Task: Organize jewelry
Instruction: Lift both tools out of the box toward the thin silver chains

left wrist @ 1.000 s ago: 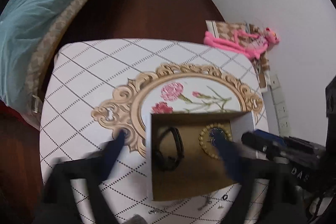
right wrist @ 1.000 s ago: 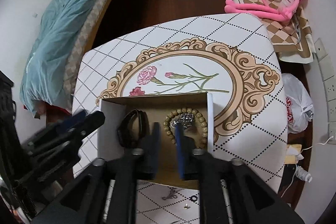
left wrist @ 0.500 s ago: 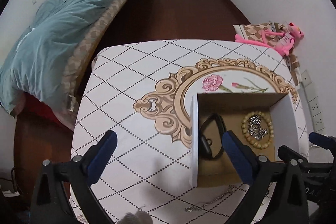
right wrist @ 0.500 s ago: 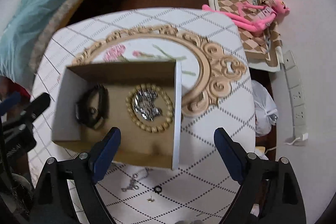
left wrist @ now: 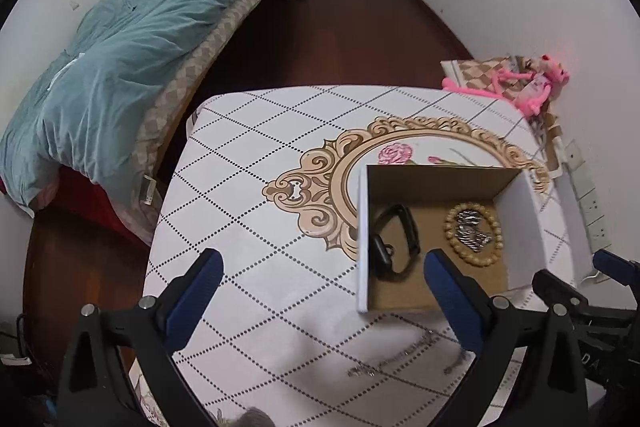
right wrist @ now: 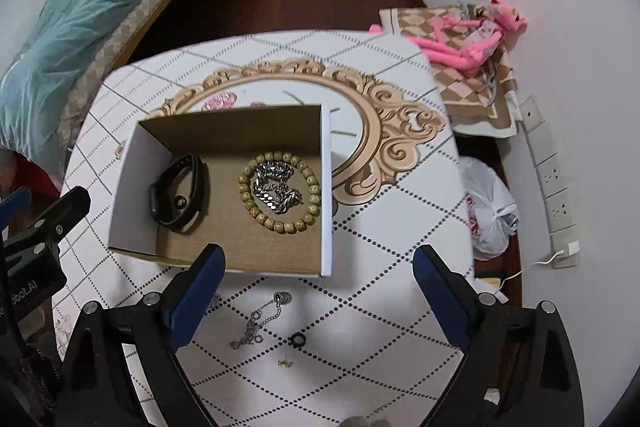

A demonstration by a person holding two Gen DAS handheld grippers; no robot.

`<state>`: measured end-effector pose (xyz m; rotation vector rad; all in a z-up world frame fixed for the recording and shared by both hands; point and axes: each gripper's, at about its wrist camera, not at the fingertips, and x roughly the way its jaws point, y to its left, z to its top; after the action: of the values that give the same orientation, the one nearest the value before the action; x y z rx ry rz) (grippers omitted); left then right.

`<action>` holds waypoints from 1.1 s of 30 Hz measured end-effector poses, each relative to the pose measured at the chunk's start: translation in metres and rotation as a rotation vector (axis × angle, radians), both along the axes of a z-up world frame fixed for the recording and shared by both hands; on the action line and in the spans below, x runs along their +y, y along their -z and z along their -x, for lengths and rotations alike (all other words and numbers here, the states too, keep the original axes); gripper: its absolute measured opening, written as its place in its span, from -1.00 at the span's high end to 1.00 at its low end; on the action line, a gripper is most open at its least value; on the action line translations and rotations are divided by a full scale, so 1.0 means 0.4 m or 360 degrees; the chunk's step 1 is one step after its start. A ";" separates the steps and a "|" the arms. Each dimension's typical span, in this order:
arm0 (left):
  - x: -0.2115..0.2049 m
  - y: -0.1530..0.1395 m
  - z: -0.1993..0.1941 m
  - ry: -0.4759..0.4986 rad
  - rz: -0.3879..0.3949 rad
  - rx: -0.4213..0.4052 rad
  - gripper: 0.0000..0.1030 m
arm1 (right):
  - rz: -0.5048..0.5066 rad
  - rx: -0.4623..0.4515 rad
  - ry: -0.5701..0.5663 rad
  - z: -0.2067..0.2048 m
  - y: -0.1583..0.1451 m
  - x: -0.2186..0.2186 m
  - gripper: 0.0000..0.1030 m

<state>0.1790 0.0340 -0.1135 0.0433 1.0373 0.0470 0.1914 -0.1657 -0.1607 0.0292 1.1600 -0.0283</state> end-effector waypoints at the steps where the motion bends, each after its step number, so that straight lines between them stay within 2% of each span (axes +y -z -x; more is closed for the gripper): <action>1: -0.001 -0.008 0.010 0.0000 -0.0003 -0.0012 -0.99 | 0.0009 -0.0033 0.0010 0.014 -0.016 -0.003 -0.86; 5: -0.010 -0.047 0.061 -0.0003 -0.0026 -0.0075 -0.99 | 0.0045 -0.0137 0.0040 0.061 -0.071 -0.012 -0.86; 14: -0.009 -0.147 0.164 -0.0018 0.0014 -0.0218 -0.99 | 0.0085 -0.0360 0.0057 0.193 -0.219 -0.020 -0.86; 21: -0.010 -0.192 0.208 0.0000 0.0059 -0.0262 -0.99 | 0.0024 -0.0413 0.0061 0.245 -0.265 -0.015 -0.87; 25: -0.014 -0.179 0.211 -0.0014 0.0050 -0.0234 -0.99 | -0.0016 -0.0400 0.0073 0.257 -0.253 -0.021 -0.87; 28: -0.014 -0.147 0.206 -0.0051 0.0017 -0.0178 -0.99 | -0.0057 -0.0340 0.0094 0.253 -0.215 -0.031 -0.87; 33: 0.005 -0.027 0.203 -0.0105 0.0002 -0.0056 -0.99 | -0.0120 -0.0144 0.0095 0.230 -0.063 -0.042 -0.86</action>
<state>0.0979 0.0359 -0.1027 0.0072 1.0034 0.1064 0.0994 -0.1825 -0.1356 0.1306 1.0690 -0.0360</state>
